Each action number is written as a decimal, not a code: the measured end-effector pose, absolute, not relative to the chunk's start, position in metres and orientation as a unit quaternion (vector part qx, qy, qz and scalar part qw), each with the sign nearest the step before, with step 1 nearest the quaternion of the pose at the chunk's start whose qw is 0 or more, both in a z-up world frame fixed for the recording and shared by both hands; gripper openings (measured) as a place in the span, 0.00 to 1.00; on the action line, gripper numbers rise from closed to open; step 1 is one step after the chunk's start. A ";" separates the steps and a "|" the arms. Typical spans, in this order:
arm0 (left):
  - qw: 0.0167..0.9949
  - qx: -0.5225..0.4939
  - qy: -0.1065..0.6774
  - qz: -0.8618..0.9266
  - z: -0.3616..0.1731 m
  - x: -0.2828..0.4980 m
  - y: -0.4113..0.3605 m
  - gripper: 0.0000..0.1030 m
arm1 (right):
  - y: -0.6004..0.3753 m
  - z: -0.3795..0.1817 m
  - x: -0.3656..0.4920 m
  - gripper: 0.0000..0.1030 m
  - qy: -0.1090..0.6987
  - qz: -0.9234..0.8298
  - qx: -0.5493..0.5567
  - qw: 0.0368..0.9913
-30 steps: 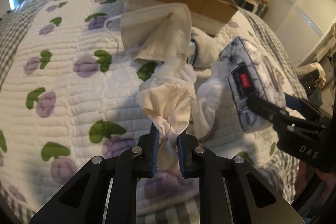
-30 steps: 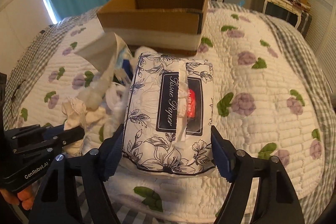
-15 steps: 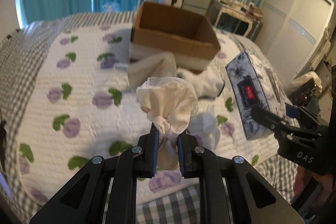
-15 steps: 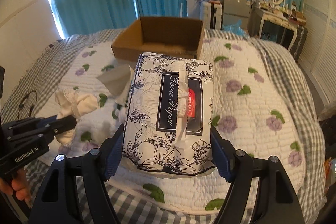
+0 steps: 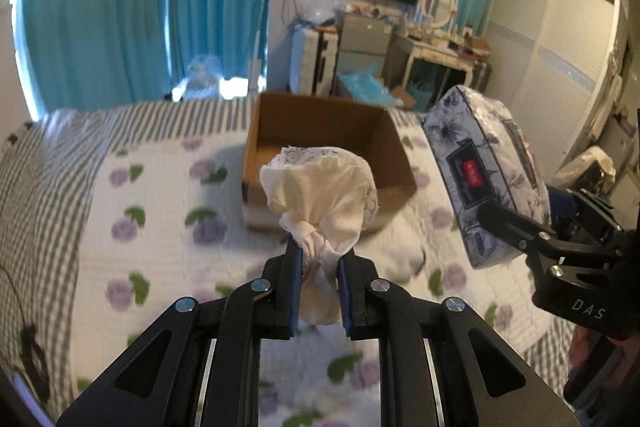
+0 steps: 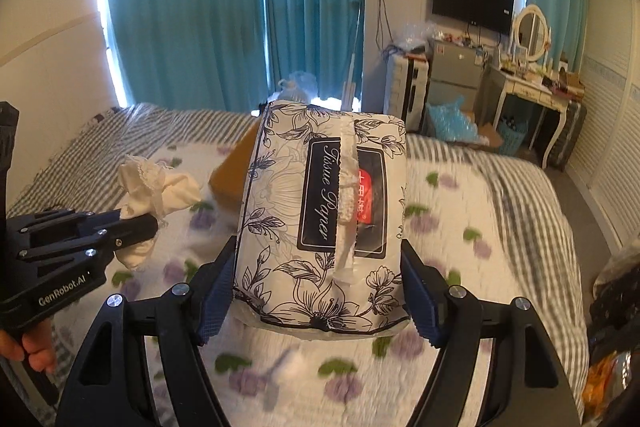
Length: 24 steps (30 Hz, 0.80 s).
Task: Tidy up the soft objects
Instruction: 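Carry both items over the cardboard box and open both tools to drop them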
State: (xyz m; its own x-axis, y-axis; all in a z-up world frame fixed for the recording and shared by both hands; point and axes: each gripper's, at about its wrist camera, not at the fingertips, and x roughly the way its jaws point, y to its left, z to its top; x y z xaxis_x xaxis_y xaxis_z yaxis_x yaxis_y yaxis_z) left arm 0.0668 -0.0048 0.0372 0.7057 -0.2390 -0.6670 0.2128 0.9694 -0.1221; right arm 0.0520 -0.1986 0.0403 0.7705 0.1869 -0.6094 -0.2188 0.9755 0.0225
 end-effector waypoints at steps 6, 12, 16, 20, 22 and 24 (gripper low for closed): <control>0.927 -0.020 0.353 -0.123 0.037 0.127 -0.012 0.14 | -0.195 0.044 0.119 0.72 0.312 0.107 -0.014 0.944; 0.925 0.006 0.357 -0.128 0.018 0.186 -0.022 0.14 | -0.194 0.018 0.191 0.72 0.329 0.098 -0.008 0.939; 0.920 0.012 0.370 -0.125 -0.006 0.221 -0.024 0.15 | -0.195 -0.006 0.229 0.72 0.341 0.092 -0.007 0.935; 0.916 0.001 0.382 -0.122 -0.023 0.245 -0.024 0.15 | -0.197 -0.019 0.257 0.72 0.341 0.084 -0.001 0.936; 0.916 0.012 0.383 -0.120 -0.029 0.253 -0.028 0.15 | -0.196 -0.022 0.263 0.72 0.339 0.088 -0.001 0.937; 0.915 0.014 0.383 -0.123 -0.034 0.256 -0.030 0.17 | -0.192 -0.026 0.269 0.74 0.340 0.086 -0.012 0.936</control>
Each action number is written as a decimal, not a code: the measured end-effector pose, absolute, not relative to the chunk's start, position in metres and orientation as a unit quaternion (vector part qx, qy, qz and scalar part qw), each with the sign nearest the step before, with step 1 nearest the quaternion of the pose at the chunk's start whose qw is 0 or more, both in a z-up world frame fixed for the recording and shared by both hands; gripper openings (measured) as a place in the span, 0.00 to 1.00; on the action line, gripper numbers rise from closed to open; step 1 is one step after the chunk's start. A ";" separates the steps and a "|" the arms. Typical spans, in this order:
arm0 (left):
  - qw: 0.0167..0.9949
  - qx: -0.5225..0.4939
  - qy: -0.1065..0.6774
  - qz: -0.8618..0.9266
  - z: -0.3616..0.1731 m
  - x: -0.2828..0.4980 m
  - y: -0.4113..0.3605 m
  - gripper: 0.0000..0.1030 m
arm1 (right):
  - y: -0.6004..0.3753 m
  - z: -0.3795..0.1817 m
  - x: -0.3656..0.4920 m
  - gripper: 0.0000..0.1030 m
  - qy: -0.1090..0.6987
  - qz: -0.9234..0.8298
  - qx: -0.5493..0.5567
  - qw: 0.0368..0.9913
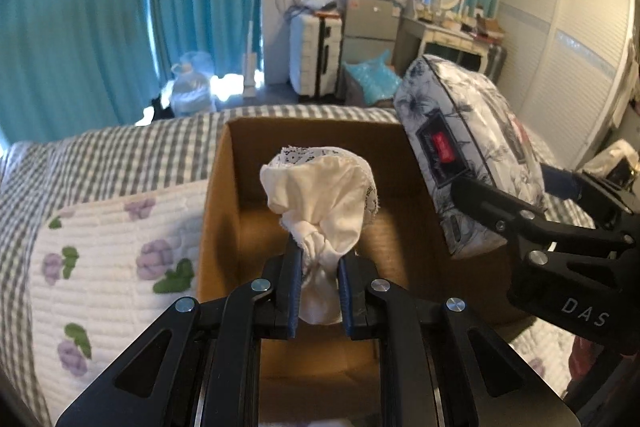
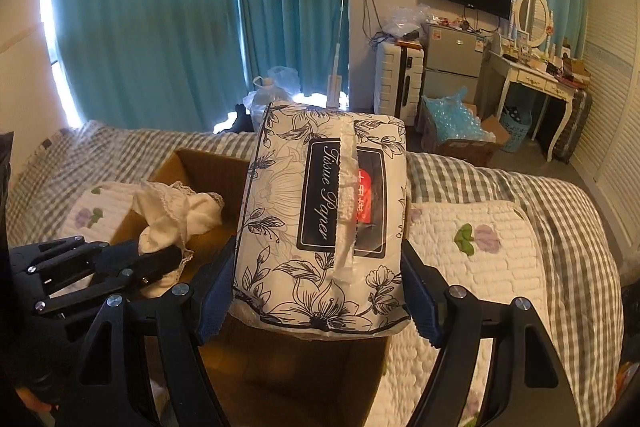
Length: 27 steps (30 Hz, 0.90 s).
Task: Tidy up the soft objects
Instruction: 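Carry both items over the cardboard box and open both tools to drop them, then grasp the rolled white cloth with the right tool while the left tool grasps a white foam piece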
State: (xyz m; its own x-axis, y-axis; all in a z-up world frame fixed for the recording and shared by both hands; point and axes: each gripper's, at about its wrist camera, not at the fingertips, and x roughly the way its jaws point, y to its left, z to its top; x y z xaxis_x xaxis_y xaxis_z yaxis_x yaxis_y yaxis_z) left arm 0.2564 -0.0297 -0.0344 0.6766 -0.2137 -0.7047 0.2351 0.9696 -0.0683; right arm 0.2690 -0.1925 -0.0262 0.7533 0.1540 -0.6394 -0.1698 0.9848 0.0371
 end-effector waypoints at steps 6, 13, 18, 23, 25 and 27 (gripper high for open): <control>0.915 0.025 0.385 -0.119 -0.029 0.250 -0.037 0.34 | -0.197 -0.018 0.265 0.89 0.323 0.082 0.001 0.943; 0.930 0.046 0.345 -0.119 0.013 0.212 -0.043 0.66 | -0.210 0.043 0.224 0.92 0.282 0.068 0.003 0.957; 0.940 0.046 0.318 -0.112 0.061 0.168 -0.036 0.68 | -0.223 0.096 0.169 1.00 0.251 0.058 0.007 0.966; 0.952 0.025 0.289 -0.096 0.101 0.113 -0.022 0.81 | -0.230 0.135 0.105 1.00 0.240 0.063 0.006 0.969; 0.956 0.029 0.280 -0.088 0.110 0.099 -0.016 0.82 | -0.233 0.142 0.084 1.00 0.239 0.063 -0.002 0.969; 0.957 0.029 0.276 -0.082 0.119 0.082 -0.010 0.86 | -0.232 0.147 0.059 1.00 0.238 0.062 -0.016 0.969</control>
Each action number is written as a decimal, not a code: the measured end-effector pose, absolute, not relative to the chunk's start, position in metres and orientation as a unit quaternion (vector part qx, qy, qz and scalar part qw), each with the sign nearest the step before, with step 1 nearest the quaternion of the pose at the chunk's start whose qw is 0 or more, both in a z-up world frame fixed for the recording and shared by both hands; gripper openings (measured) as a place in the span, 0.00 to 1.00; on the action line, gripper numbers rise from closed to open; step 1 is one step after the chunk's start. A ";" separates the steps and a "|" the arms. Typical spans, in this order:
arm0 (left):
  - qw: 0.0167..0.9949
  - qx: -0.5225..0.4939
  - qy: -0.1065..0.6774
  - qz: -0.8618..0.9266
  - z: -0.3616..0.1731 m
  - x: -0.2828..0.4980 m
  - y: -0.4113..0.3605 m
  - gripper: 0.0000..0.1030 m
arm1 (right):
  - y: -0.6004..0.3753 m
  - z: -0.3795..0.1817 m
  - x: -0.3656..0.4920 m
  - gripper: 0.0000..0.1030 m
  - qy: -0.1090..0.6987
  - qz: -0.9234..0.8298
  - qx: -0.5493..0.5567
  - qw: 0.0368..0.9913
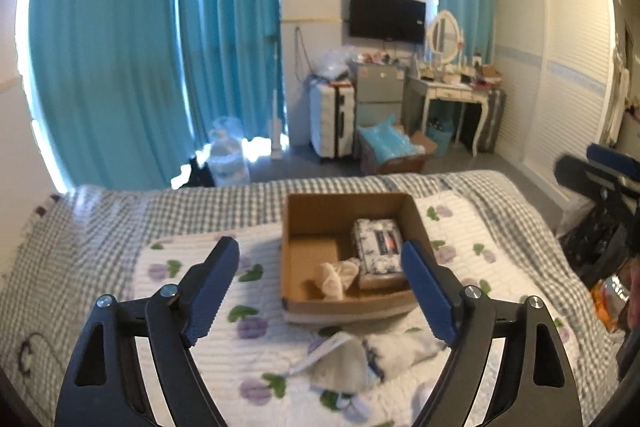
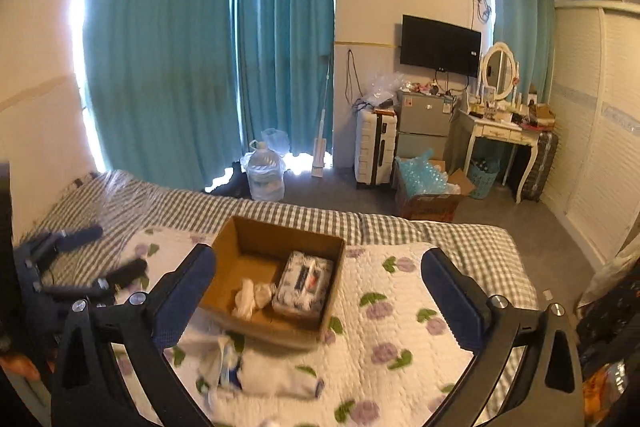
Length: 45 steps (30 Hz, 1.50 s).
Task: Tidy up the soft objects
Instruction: 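Grasp the rolled white cloth with the right tool while the left tool grasps a white foam piece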
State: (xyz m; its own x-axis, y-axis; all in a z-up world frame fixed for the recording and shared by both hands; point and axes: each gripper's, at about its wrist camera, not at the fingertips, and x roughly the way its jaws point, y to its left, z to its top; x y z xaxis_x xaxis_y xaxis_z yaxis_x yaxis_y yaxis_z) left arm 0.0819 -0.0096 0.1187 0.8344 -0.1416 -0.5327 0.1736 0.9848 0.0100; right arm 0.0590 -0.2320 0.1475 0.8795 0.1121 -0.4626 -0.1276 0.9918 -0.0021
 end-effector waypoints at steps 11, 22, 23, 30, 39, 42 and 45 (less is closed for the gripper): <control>0.953 0.018 0.296 -0.060 0.086 0.011 0.004 0.92 | -0.225 0.095 -0.020 1.00 0.289 0.074 -0.044 0.954; 0.933 0.003 0.359 -0.026 -0.003 -0.005 0.009 0.92 | -0.213 -0.005 -0.018 1.00 0.368 0.096 -0.025 0.924; 0.931 0.004 0.365 -0.021 -0.010 -0.006 0.010 0.92 | -0.213 -0.015 -0.015 1.00 0.376 0.096 -0.023 0.921; 0.910 -0.008 0.414 -0.007 -0.058 -0.001 0.012 0.91 | -0.200 -0.068 0.002 0.92 0.422 0.112 -0.046 0.898; 0.874 -0.005 0.484 -0.032 -0.108 -0.007 -0.001 0.91 | -0.186 -0.124 0.025 0.67 0.480 0.126 -0.053 0.867; 0.864 -0.008 0.501 -0.040 -0.116 -0.004 -0.003 0.90 | -0.182 -0.138 0.033 0.57 0.493 0.129 -0.053 0.859; 0.857 -0.013 0.512 -0.051 -0.122 0.000 -0.004 0.90 | -0.178 -0.149 0.039 0.43 0.505 0.132 -0.051 0.852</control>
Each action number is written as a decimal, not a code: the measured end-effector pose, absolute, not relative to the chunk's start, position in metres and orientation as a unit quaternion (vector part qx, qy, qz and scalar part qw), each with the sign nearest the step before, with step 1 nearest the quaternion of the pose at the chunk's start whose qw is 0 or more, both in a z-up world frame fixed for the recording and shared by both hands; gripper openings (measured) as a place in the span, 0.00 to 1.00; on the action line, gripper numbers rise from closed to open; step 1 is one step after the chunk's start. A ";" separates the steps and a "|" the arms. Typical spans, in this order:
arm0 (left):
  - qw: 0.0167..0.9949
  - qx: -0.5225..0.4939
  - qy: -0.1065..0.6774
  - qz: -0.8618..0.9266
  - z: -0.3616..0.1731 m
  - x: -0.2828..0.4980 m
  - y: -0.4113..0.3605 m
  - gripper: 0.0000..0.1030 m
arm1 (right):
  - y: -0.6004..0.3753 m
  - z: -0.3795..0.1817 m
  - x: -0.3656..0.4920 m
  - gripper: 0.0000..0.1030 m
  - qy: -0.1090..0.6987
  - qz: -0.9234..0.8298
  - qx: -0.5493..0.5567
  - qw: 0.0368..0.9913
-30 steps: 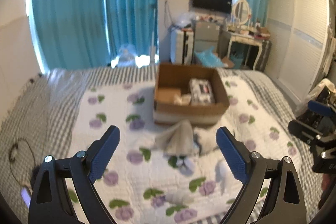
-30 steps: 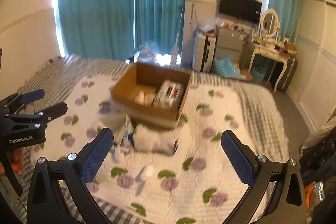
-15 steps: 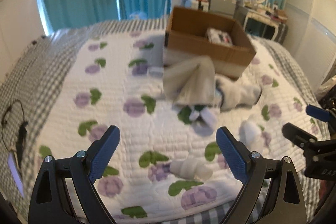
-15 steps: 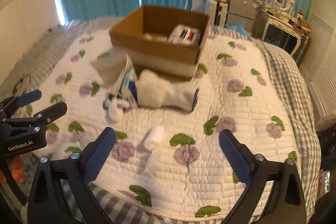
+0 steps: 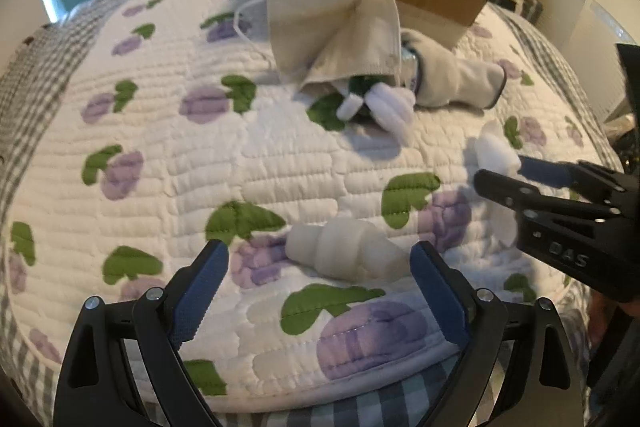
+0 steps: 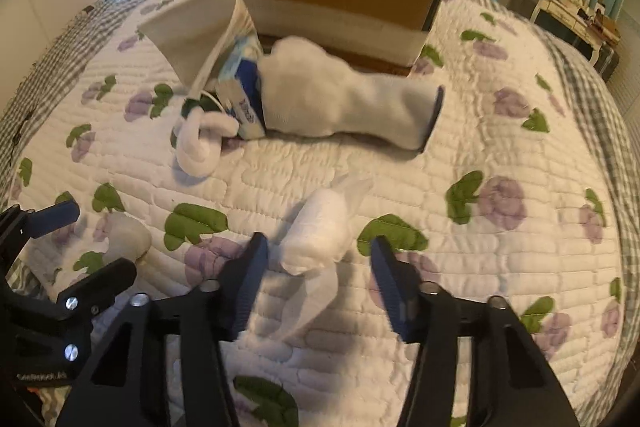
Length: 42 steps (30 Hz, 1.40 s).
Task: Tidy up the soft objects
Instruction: 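Grasp the rolled white cloth with the right tool while the left tool grasps a white foam piece, then carry both white items into the cardboard box and open both tools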
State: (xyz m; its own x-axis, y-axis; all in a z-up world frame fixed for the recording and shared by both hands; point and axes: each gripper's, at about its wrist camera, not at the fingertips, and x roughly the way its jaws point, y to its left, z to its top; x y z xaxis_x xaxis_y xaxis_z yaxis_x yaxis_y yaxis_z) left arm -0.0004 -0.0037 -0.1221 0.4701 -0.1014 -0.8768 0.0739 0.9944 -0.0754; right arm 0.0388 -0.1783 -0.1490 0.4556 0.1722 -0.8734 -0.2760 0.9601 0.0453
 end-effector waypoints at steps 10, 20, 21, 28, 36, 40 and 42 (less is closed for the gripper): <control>0.823 -0.025 0.560 -0.093 -0.145 0.018 -0.011 0.76 | -0.180 -0.151 0.042 0.31 0.498 0.131 -0.045 0.856; 0.834 -0.009 0.541 -0.110 -0.135 0.009 -0.014 0.41 | -0.183 -0.132 0.035 0.30 0.483 0.136 -0.039 0.864; 0.839 -0.006 0.534 -0.109 -0.131 0.007 -0.014 0.40 | -0.183 -0.129 0.033 0.30 0.481 0.137 -0.039 0.865; 0.866 0.009 0.489 -0.101 -0.093 -0.002 -0.015 0.40 | -0.188 -0.096 0.023 0.29 0.454 0.142 -0.031 0.879; 0.899 0.009 0.427 -0.098 -0.026 0.012 -0.019 0.40 | -0.189 -0.026 0.019 0.29 0.393 0.144 -0.045 0.907; 0.910 0.010 0.402 -0.097 0.001 0.025 -0.023 0.40 | -0.189 0.009 0.022 0.29 0.364 0.145 -0.049 0.919; 0.917 0.017 0.386 -0.097 0.017 0.032 -0.025 0.40 | -0.188 0.022 0.026 0.29 0.354 0.147 -0.051 0.922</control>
State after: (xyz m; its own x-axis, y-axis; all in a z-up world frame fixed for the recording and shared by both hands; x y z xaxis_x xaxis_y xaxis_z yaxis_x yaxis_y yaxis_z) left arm 0.0321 -0.0247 0.0172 0.6827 -0.1650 -0.7119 0.1905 0.9807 -0.0446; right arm 0.0258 -0.1883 0.0221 0.7061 0.2350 -0.6679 -0.3066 0.9518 0.0107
